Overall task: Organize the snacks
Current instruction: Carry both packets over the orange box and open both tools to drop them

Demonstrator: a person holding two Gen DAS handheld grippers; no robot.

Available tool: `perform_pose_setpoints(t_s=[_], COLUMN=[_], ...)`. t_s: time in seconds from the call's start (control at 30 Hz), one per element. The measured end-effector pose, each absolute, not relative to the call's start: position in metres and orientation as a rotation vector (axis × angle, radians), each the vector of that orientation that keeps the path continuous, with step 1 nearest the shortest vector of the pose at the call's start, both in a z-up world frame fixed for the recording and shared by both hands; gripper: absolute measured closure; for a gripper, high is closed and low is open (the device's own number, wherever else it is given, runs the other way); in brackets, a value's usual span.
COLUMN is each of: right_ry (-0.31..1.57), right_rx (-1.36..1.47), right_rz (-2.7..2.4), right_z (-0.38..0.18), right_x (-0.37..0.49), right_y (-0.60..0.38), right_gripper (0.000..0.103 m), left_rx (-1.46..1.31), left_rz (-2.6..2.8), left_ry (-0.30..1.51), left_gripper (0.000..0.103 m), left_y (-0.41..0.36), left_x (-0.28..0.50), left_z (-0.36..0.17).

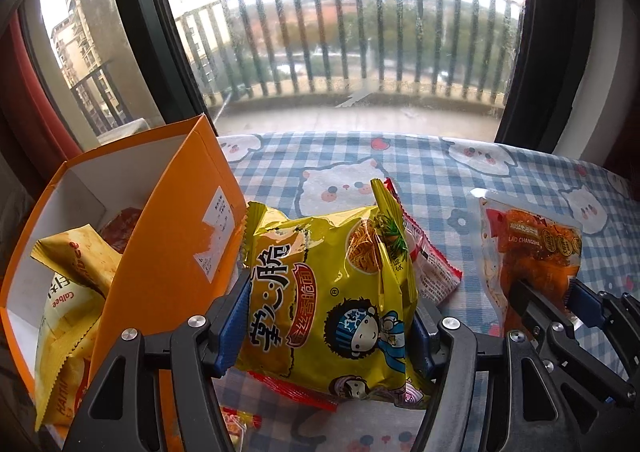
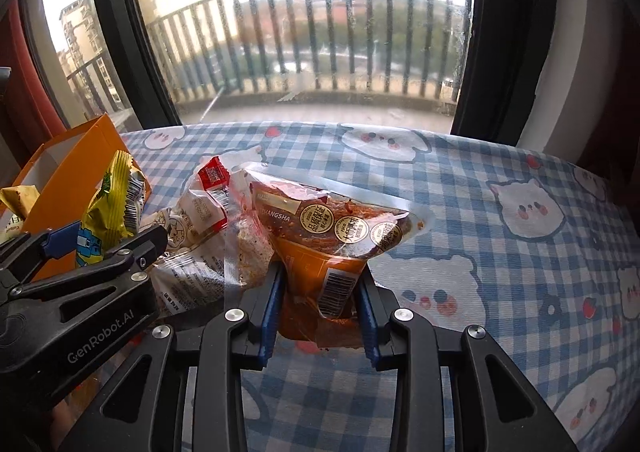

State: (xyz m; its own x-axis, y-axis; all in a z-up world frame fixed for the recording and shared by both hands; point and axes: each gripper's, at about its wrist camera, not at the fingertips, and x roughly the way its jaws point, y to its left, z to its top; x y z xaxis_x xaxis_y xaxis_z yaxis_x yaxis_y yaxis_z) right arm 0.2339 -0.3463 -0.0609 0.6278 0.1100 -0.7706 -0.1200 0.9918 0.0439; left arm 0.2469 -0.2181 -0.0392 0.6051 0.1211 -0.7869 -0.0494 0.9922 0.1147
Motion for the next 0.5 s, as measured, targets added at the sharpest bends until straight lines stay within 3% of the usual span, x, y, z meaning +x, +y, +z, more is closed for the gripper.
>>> perform_pose_setpoints(t_s=[0.5], right_ry=[0.765], right_rx=[-0.042], right_rz=[0.102], right_z=[0.003], right_x=[0.174], right_y=[-0.343], right_gripper=[0.067], left_rx=[0.073], left_rz=[0.049], left_ry=[0.785], left_gripper=[0.036], left_y=[-0.218], left_x=[0.187], left_z=[0.024])
